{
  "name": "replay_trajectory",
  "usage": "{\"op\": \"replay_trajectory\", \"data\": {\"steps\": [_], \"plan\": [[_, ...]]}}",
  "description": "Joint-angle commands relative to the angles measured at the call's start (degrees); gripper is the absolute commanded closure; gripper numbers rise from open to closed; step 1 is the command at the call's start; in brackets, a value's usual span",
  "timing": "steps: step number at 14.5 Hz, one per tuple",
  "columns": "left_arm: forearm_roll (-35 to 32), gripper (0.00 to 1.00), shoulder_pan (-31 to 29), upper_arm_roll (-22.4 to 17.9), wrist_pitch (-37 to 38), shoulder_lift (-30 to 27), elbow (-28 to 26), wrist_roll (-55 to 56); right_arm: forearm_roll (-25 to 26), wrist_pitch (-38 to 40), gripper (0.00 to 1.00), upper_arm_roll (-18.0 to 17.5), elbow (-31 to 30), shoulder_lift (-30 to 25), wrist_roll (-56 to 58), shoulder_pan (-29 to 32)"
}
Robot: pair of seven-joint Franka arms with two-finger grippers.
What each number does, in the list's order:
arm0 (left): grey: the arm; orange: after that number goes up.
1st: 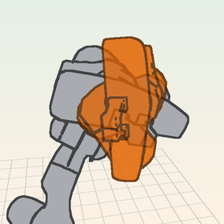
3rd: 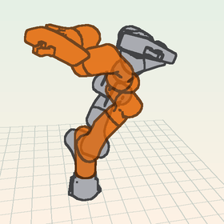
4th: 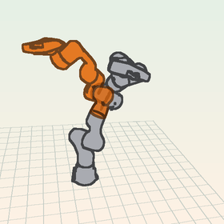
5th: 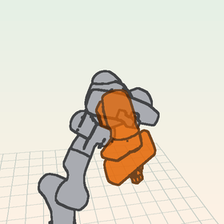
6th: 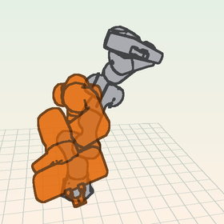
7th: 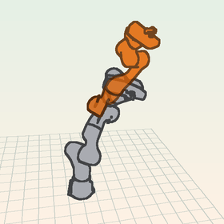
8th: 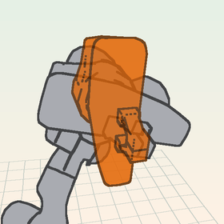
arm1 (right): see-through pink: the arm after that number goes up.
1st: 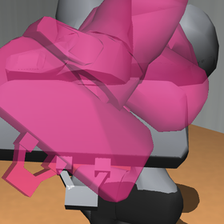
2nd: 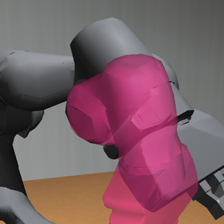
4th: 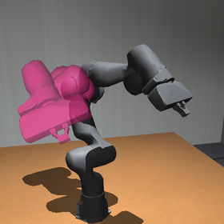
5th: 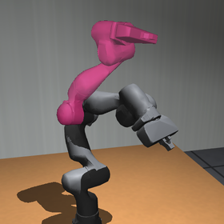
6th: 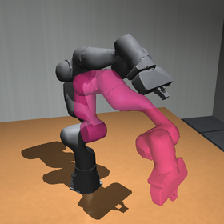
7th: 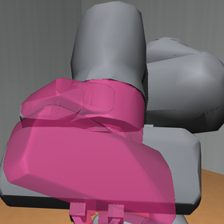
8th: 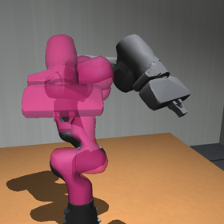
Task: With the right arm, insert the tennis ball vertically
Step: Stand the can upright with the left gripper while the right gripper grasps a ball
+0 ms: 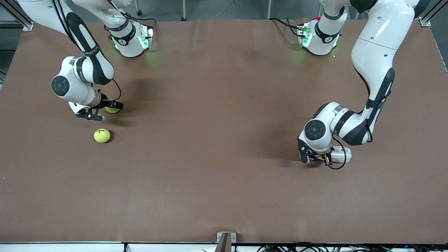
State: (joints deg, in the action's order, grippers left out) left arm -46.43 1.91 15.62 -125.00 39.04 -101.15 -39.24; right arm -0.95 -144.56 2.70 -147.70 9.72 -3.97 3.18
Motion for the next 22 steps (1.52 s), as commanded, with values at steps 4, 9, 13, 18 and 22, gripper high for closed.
{"op": "replay_trajectory", "data": {"steps": [4, 9, 13, 18, 22], "plan": [[14.84, 0.33, -0.42, 7.92, -1.65, -0.99, 5.16, -0.31, -0.54, 3.14, 0.85, -0.24, 0.04, -0.58, -0.52, 0.42], [28.83, 0.32, 4.76, 10.22, -15.13, 0.86, 8.69, 1.10, -0.54, 11.12, 0.99, -0.24, 6.00, -1.20, -0.69, 0.42], [34.02, 0.32, 8.19, 10.31, -29.38, 3.58, 8.43, 1.45, -0.54, 13.78, 1.00, -0.24, 8.21, -2.07, -4.01, 0.42], [38.69, 0.32, 12.94, 10.49, -53.72, 9.90, 6.49, 1.63, -0.71, 26.94, 1.00, -0.59, 18.82, -3.40, -9.83, -0.11], [40.63, 0.33, 16.88, 11.45, -70.69, 16.84, 6.49, 8.44, -1.33, 34.85, 1.00, -0.59, 27.97, -3.13, -16.49, -4.14]]}}
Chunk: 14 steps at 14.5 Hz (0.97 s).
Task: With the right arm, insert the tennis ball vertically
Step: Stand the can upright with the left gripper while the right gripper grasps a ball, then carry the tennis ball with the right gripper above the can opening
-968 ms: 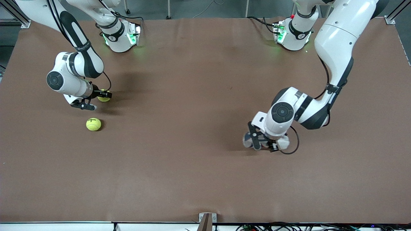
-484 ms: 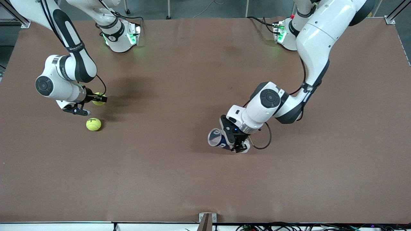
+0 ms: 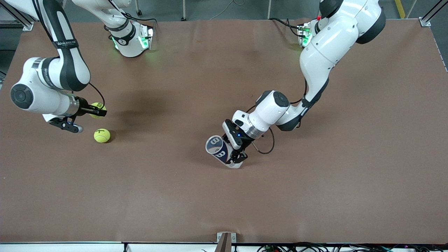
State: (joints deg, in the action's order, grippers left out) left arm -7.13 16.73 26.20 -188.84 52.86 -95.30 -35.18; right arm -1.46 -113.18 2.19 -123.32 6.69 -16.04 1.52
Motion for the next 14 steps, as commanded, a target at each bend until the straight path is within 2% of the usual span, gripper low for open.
{"op": "replay_trajectory", "data": {"steps": [1, 3, 8, 10, 12, 14], "plan": [[1.42, 0.32, 3.73, 0.69, -10.72, 3.91, 0.64, 8.24, -1.70, 5.06, 1.00, -0.08, 5.61, -0.10, -6.61, -3.88], [1.25, 0.31, 4.97, 0.69, -14.79, 5.76, 0.55, 11.61, -4.42, 7.62, 1.00, -0.08, 9.40, 0.16, -10.92, -6.52], [1.16, 0.31, 4.10, 1.48, -14.89, 4.89, -1.99, 13.37, -7.07, 7.89, 1.00, -0.08, 14.15, 0.34, -24.09, -13.98], [1.07, 0.31, 3.40, 3.05, -14.89, 4.71, -3.22, 13.55, -9.52, 7.98, 1.00, -0.08, 15.91, 0.34, -30.59, -17.42], [1.07, 0.29, 0.77, 6.91, -14.89, 4.80, -4.72, 13.56, -10.23, 7.89, 1.00, -0.08, 17.84, 0.34, -37.53, -21.54], [0.89, 0.28, -0.21, 8.42, -14.89, 4.80, -5.69, 13.56, -10.41, 7.80, 1.00, -0.08, 20.04, 0.43, -43.08, -24.71]]}}
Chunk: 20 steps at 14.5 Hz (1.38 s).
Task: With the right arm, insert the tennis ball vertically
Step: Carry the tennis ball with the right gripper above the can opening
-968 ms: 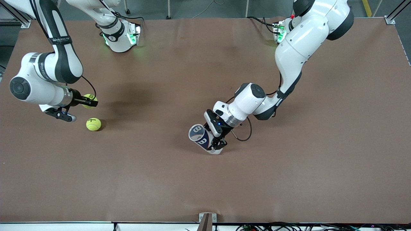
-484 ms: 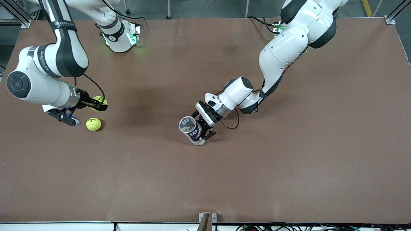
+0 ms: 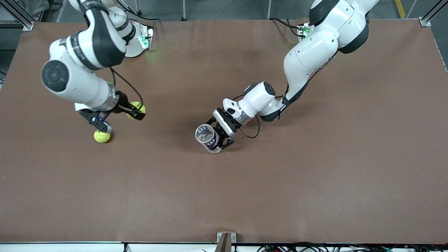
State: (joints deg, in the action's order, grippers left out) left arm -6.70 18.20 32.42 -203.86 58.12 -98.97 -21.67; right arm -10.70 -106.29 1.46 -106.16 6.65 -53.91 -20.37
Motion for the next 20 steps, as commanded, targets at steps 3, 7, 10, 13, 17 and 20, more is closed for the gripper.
{"op": "replay_trajectory", "data": {"steps": [3, 7, 10, 13, 17, 20], "plan": [[-0.42, 0.27, -1.59, 2.21, 0.13, -0.38, -2.02, 0.05, -3.62, 0.30, 1.00, 0.73, 6.04, 1.43, -12.51, -6.69], [-2.62, 0.25, -1.68, 1.86, 0.22, 0.15, -2.02, -0.03, -3.62, -1.18, 1.00, 0.73, 10.96, 5.38, -20.87, -10.99], [-3.50, 0.25, -2.21, 1.85, 0.22, 0.15, -2.10, -0.03, -3.36, -6.45, 1.00, 0.73, 11.15, 8.37, -26.14, -14.42], [-3.50, 0.25, -2.29, 1.85, 0.22, 0.06, -2.10, -0.12, -2.75, -10.24, 1.00, 0.82, 11.24, 11.27, -29.14, -17.41], [-3.50, 0.25, -2.30, 1.77, 0.22, 0.06, -2.02, -0.12, -2.75, -11.39, 1.00, 0.91, 15.18, 15.48, -30.73, -17.86], [-3.50, 0.24, -2.38, 1.77, 0.22, -0.02, -2.02, -0.12, -2.75, -11.39, 1.00, 1.00, 18.61, 18.21, -30.64, -17.33]]}}
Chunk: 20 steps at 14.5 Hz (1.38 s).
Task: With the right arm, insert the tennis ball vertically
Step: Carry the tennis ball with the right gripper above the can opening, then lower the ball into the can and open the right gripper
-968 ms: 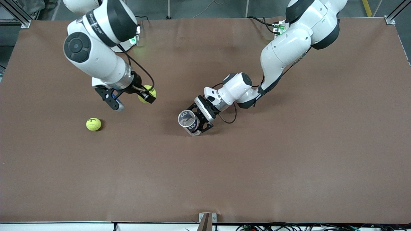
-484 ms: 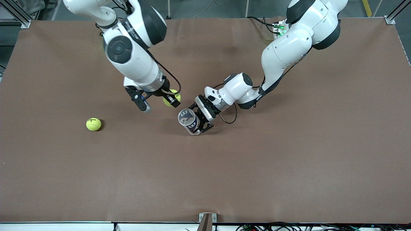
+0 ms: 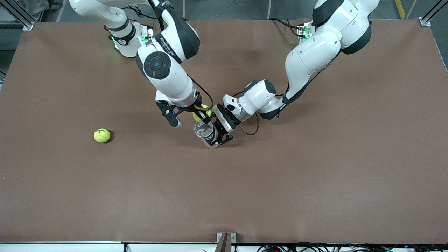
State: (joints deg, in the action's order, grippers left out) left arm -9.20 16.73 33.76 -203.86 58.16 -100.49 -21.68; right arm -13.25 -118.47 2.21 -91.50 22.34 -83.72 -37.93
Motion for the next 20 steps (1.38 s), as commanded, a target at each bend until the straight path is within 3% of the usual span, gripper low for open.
{"op": "replay_trajectory", "data": {"steps": [1, 9, 13, 15, 16, 17, 18, 19, 20], "plan": [[-0.99, 0.24, -0.91, 0.43, 0.22, -0.15, -0.50, -0.12, -0.11, 0.79, 1.00, 0.34, 4.83, 3.22, -0.84, 0.49], [-0.99, 0.22, -1.08, 0.43, 0.22, -0.15, -1.03, -0.12, 0.77, -0.36, 0.98, 0.51, 5.45, 5.95, -0.40, 1.28], [-0.99, 0.20, -1.26, 0.43, 0.22, -0.24, -1.03, -0.12, 0.77, -0.80, 0.90, 0.51, 6.59, 7.36, -0.57, 1.28], [-0.99, 0.20, -1.35, 0.43, 0.22, -0.24, -0.94, -0.12, 0.77, -0.88, 0.81, 0.51, 8.16, 8.85, -0.57, 1.37], [-0.99, 0.20, -1.35, 0.43, 0.22, -0.24, -0.94, -0.12, 0.68, -0.88, 0.64, 0.51, 9.13, 9.47, -0.57, 1.63], [-0.99, 0.20, -1.35, 0.52, 0.22, -0.24, -1.03, -0.12, 0.59, -0.88, 0.42, 0.51, 9.75, 9.91, -0.75, 1.98], [-0.99, 0.20, -1.35, 0.43, 0.22, -0.24, -0.94, -0.12, 0.59, -0.97, 0.13, 0.51, 10.11, 10.26, -0.75, 1.98], [-0.99, 0.20, -1.35, 0.43, 0.22, -0.24, -0.94, -0.12, 0.59, -1.41, 0.00, 0.51, 10.20, 10.35, -0.57, 1.98], [-0.99, 0.20, -1.35, 0.52, 0.22, -0.24, -0.94, -0.12, 0.59, -1.67, 0.00, 0.51, 10.28, 10.35, -0.57, 1.98]]}}
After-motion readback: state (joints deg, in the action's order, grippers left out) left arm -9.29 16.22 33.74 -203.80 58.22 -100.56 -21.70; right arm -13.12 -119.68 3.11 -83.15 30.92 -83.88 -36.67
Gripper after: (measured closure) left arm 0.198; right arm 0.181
